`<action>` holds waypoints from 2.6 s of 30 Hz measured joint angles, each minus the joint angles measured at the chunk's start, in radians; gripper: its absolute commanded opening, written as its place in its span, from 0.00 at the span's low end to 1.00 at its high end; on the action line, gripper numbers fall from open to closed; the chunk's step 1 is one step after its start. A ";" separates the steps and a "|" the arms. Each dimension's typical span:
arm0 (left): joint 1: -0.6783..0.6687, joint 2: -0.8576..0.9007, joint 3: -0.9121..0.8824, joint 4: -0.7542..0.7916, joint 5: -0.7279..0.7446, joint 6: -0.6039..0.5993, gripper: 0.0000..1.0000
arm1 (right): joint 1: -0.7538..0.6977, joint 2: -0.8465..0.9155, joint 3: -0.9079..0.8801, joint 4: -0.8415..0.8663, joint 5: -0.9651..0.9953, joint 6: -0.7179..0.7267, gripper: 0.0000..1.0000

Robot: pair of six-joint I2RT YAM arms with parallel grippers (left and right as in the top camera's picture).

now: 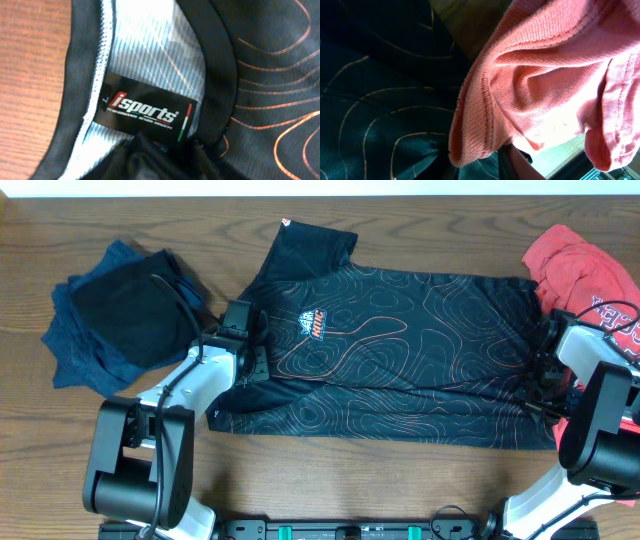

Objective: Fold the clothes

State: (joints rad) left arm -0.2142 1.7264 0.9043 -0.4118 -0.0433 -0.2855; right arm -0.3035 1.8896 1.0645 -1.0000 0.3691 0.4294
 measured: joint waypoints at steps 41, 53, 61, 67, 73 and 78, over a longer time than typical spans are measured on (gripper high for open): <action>0.000 -0.071 -0.001 -0.064 0.013 -0.002 0.48 | 0.000 -0.141 0.037 0.081 -0.117 0.003 0.40; 0.000 -0.083 -0.088 -0.038 0.013 -0.017 0.45 | 0.000 -0.229 0.057 0.148 -0.294 -0.132 0.42; 0.000 -0.115 -0.129 -0.049 0.010 -0.071 0.46 | 0.000 -0.229 0.057 0.145 -0.314 -0.164 0.42; 0.000 -0.126 -0.127 -0.158 0.011 -0.136 0.46 | 0.000 -0.229 0.057 0.145 -0.317 -0.171 0.42; 0.000 -0.130 -0.127 -0.217 0.011 -0.191 0.46 | 0.000 -0.229 0.057 0.145 -0.317 -0.171 0.43; 0.000 -0.142 -0.128 -0.241 0.005 -0.210 0.52 | 0.000 -0.229 0.057 0.145 -0.318 -0.171 0.45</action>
State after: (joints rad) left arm -0.2142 1.5841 0.7765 -0.6529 -0.0380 -0.4957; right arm -0.3035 1.6611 1.1213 -0.8547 0.0513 0.2581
